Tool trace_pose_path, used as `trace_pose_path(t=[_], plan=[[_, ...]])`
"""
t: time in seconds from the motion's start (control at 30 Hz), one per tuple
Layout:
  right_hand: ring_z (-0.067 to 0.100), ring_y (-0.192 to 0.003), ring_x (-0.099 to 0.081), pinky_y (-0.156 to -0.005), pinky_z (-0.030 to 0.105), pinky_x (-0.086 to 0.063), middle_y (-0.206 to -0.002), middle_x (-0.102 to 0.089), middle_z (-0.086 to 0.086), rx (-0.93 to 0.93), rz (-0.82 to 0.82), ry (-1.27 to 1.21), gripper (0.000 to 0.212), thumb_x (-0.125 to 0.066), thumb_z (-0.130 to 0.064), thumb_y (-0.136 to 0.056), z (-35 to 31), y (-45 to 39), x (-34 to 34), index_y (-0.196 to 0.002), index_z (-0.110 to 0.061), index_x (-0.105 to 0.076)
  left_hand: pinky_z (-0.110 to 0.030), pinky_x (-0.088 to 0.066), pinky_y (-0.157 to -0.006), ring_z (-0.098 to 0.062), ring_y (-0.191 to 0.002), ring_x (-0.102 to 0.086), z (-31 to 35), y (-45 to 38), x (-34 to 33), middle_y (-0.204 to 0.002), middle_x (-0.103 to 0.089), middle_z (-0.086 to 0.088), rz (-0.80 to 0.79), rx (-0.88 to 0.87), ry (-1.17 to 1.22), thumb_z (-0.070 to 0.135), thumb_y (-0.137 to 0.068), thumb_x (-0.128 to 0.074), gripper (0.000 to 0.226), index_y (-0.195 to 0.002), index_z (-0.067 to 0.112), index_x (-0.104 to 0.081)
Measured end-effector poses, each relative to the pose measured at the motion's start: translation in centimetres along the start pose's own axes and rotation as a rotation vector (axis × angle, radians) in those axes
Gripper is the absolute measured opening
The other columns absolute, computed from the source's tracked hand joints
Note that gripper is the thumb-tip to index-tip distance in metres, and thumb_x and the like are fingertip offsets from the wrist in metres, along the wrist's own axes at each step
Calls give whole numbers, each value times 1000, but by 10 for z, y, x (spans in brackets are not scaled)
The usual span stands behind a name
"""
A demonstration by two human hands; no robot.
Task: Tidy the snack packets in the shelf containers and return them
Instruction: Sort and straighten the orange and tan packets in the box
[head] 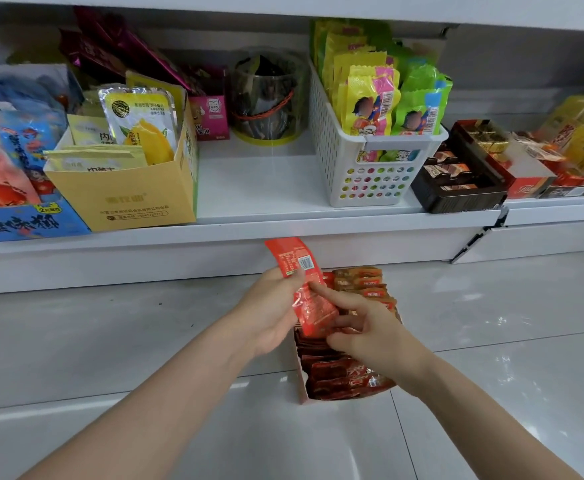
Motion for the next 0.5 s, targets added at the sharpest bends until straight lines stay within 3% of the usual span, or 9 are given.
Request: trace_pose_path(t=[0.1,0.2,0.27,0.37,0.47,0.5], plan=[[18,-95,-73,-93,35,-57,-114,-73,-3,-113,106,-191,46,-59,1,-93,4,-1,11,-121,-34,-66,-43,-59,-80,-26,-96,-73,3,-3,14,-108,-75,-13,33,5,9,12,-102,-50,21,-118,9,-63],[23,-91,-75,-102,51,-49,-112,-74,-3,-201,160,-375,20,-52,-16,-102,13,-2,16,-119,-23,-59,-43,-60,-77,-24,-98,-74,5,-3,26,-107,-76,-9,19,-2,-8,14,-98,-56,20,-117,15,-64],[24,-90,-76,-96,49,-52,-116,-72,0,-224,144,-388,20,-48,-30,-104,15,-1,15,-121,-28,-59,-43,-60,-78,-23,-99,-73,5,-3,29,-108,-76,-7,12,-13,-26,16,-97,-59,23,-120,16,-63],[22,-91,-76,-81,33,-55,-117,-71,3,-199,101,-349,27,-43,-38,-104,10,-1,14,-127,-35,-58,-48,-59,-83,-25,-103,-72,6,-3,23,-113,-73,-11,2,-48,19,16,-95,-61,36,-130,17,-54],[20,-92,-75,-97,47,-52,-112,-73,0,-201,84,-327,29,-50,-38,-102,8,-2,12,-129,-38,-58,-53,-57,-90,-28,-108,-69,3,-1,6,-120,-69,-12,-99,6,120,31,-91,-67,52,-139,24,-47],[20,-92,-75,-102,51,-49,-112,-73,0,-206,84,-327,30,-52,-37,-101,8,-2,11,-130,-38,-58,-49,-59,-85,-26,-103,-70,2,1,-1,-115,-71,-10,-167,38,133,34,-89,-72,54,-137,27,-48]])
Point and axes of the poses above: each hand's wrist, its own y-axis away from the middle knuckle, its own x-axis out of the back of the hand, z = x × y, the point moved 5 cm from there along -y, towards the middle knuckle
